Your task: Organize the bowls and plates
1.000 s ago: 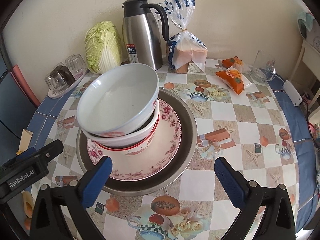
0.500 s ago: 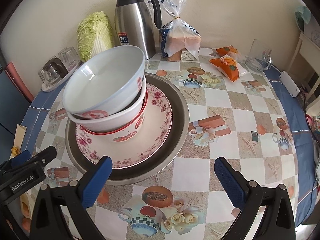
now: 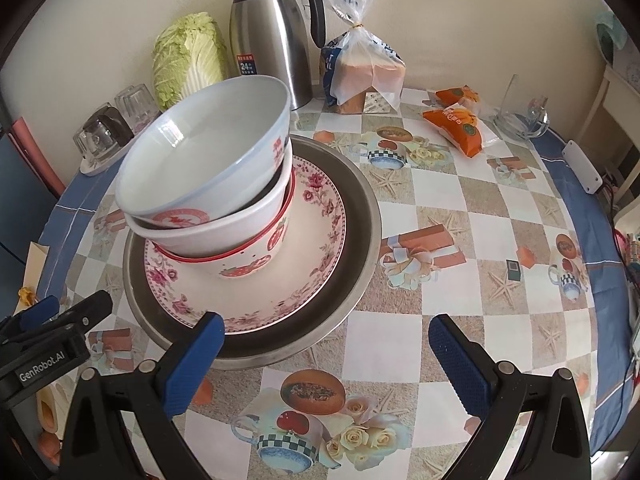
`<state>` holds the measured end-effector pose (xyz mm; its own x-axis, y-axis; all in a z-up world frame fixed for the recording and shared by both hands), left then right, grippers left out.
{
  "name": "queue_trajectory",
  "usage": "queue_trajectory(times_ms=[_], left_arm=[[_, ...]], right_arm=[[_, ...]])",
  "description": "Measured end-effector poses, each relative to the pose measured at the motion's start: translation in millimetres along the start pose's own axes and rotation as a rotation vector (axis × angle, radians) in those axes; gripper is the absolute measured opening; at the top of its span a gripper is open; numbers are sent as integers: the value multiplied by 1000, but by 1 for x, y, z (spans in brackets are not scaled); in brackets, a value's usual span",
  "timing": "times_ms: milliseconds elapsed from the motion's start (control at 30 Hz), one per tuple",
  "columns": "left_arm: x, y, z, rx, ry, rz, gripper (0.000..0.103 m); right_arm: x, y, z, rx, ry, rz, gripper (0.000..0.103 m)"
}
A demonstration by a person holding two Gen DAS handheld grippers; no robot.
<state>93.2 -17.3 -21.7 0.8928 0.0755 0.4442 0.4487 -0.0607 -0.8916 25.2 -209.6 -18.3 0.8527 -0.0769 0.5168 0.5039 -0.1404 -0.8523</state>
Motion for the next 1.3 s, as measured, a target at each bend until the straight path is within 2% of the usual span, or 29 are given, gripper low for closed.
queue_trajectory(times_ms=[467,1300], left_arm=[[-2,3,-4,26,31,-2,96],[-3,-1,-9,3,39,-20,96]], right_arm=[[-1,6,-3,1,1,17,103],[-3,6,-9,-6,8,26,103]])
Point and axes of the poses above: each gripper's, at about its wrist camera, not at the fingertips, and y roughly the way its jaws point, z to its left, x to its top, the point moved 2 cm from there along y, roughly the way its jaws point, and after that the axes turned 13 degrees about -y, right-handed, at the moved point
